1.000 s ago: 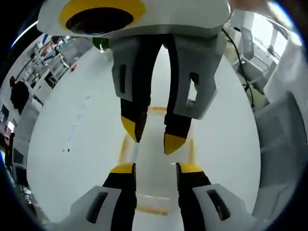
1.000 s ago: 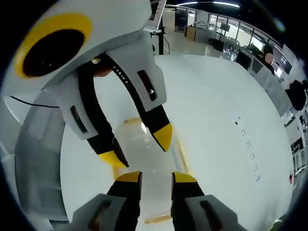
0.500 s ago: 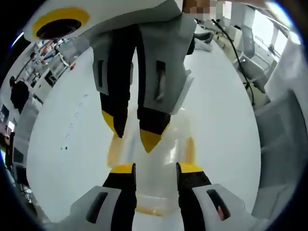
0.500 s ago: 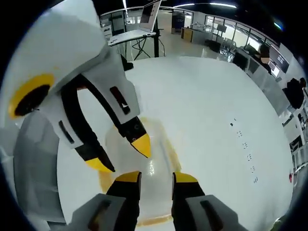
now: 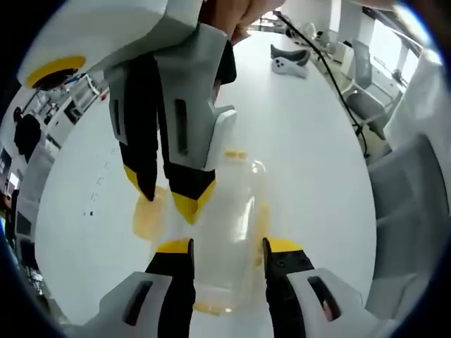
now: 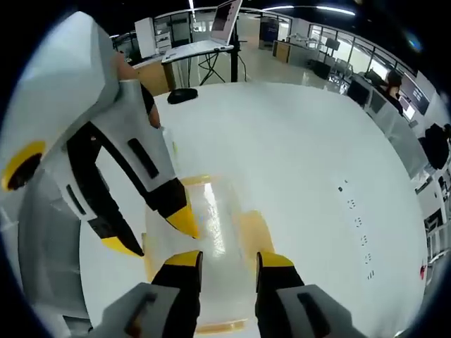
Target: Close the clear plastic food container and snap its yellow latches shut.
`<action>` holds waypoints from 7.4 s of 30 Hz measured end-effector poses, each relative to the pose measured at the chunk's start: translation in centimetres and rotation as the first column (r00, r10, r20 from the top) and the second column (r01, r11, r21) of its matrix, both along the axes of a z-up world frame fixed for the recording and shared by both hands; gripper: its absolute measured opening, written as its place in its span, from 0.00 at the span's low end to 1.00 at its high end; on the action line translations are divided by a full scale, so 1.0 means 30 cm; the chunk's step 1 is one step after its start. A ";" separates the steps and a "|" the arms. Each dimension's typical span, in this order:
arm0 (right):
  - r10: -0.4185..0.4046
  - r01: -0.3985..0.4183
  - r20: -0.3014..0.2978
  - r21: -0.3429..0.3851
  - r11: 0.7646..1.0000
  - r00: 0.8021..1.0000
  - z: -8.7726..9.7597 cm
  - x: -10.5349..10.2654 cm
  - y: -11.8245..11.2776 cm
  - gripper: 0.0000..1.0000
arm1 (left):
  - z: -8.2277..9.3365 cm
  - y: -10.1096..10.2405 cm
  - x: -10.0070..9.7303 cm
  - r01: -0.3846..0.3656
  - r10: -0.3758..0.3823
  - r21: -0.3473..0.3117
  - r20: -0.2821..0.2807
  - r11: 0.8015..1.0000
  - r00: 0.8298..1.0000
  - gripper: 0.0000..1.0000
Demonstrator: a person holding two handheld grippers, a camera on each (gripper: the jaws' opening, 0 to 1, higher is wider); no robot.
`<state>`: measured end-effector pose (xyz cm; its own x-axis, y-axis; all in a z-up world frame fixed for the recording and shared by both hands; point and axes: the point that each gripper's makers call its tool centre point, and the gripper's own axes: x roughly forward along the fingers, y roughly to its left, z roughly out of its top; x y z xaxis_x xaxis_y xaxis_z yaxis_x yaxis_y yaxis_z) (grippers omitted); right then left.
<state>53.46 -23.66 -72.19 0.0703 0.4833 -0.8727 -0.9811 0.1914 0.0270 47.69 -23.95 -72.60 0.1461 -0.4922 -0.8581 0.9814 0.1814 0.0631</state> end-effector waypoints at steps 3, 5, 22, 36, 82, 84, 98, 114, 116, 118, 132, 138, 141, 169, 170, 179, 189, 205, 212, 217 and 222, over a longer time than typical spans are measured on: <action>0.016 -0.016 -0.024 0.012 1.000 1.000 0.000 -0.009 0.018 0.32 | 0.001 0.000 0.002 -0.003 0.003 -0.004 0.022 1.000 1.000 0.38; 0.029 -0.029 -0.030 0.007 1.000 0.999 -0.005 -0.009 0.023 0.34 | 0.000 -0.004 -0.004 0.000 0.000 -0.010 0.028 1.000 1.000 0.39; 0.120 -0.119 -0.142 0.013 0.993 0.983 -0.047 -0.003 0.024 0.35 | -0.033 -0.002 -0.008 0.041 -0.049 0.051 0.178 0.998 0.983 0.40; 0.153 -0.168 -0.218 -0.050 0.985 0.964 -0.055 0.007 0.032 0.25 | -0.041 0.000 0.007 0.008 -0.015 0.029 0.229 1.000 0.973 0.36; 0.144 -0.147 -0.050 -0.064 0.987 0.988 0.016 -0.022 0.005 0.40 | 0.006 0.039 -0.034 0.078 -0.074 -0.014 0.195 0.997 0.978 0.43; 0.145 -0.148 -0.042 -0.063 0.987 0.989 0.022 -0.025 -0.002 0.43 | 0.012 0.043 -0.031 0.080 -0.076 -0.014 0.195 0.997 0.978 0.44; 0.168 -0.166 0.014 -0.088 0.982 0.986 0.034 -0.054 -0.078 0.54 | 0.009 0.107 0.009 0.088 -0.093 0.035 0.182 0.996 0.979 0.53; 0.162 -0.159 0.021 -0.099 0.982 0.987 0.001 -0.117 -0.144 0.68 | -0.001 0.145 0.073 0.129 -0.145 0.103 0.168 0.986 0.975 0.61; 0.160 -0.157 0.027 -0.102 0.982 0.987 -0.003 -0.119 -0.149 0.69 | -0.005 0.142 0.081 0.136 -0.153 0.109 0.167 0.985 0.974 0.64; 0.159 -0.155 0.029 -0.105 0.982 0.987 -0.012 -0.125 -0.151 0.72 | -0.009 0.139 0.097 0.141 -0.161 0.115 0.184 0.983 0.970 0.70; 0.181 -0.172 0.051 -0.148 0.974 0.982 -0.084 -0.123 -0.161 0.81 | -0.079 0.105 0.106 0.165 -0.190 0.158 0.156 0.973 0.969 0.78; 0.187 -0.176 0.055 -0.159 0.971 0.981 -0.109 -0.120 -0.167 0.81 | -0.098 0.100 0.102 0.172 -0.195 0.160 0.134 0.972 0.972 0.79; 0.189 -0.178 0.056 -0.162 0.971 0.980 -0.112 -0.117 -0.169 0.79 | -0.109 0.105 0.098 0.179 -0.201 0.169 0.121 0.969 0.972 0.78; 0.152 -0.143 0.047 -0.147 0.979 0.987 -0.120 -0.214 -0.088 0.74 | -0.125 0.190 0.008 0.178 -0.199 0.181 0.109 0.967 0.974 0.79; 0.151 -0.143 0.048 -0.147 0.979 0.987 -0.121 -0.221 -0.080 0.74 | -0.125 0.194 0.003 0.175 -0.196 0.179 0.110 0.968 0.974 0.79; 0.143 -0.135 0.049 -0.142 0.981 0.988 -0.122 -0.266 -0.016 0.74 | -0.126 0.253 -0.041 0.161 -0.182 0.175 0.108 0.971 0.977 0.79; 0.146 -0.136 0.057 -0.155 0.978 0.988 -0.127 -0.298 0.058 0.74 | -0.128 0.323 -0.073 0.142 -0.159 0.149 0.109 0.979 0.981 0.79; 0.140 -0.129 0.065 -0.154 0.980 0.988 -0.128 -0.291 0.148 0.74 | -0.128 0.412 -0.064 0.142 -0.160 0.145 0.116 0.979 0.980 0.79; 0.146 -0.134 0.068 -0.160 0.978 0.987 -0.128 -0.275 0.173 0.74 | -0.127 0.436 -0.050 0.137 -0.152 0.131 0.113 0.982 0.982 0.79; 0.149 -0.136 0.068 -0.161 0.977 0.987 -0.128 -0.266 0.184 0.74 | -0.125 0.446 -0.043 0.136 -0.149 0.123 0.112 0.983 0.982 0.79; 0.156 -0.143 0.069 -0.168 0.975 0.985 -0.128 -0.266 0.186 0.74 | -0.127 0.447 -0.044 0.131 -0.145 0.122 0.113 0.984 0.983 0.79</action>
<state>45.46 -18.09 -76.03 0.0819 0.3462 -0.9346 -0.9966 0.0376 -0.0734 46.39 -10.53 -76.40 0.1896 -0.4154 -0.8896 0.9803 0.0292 0.1953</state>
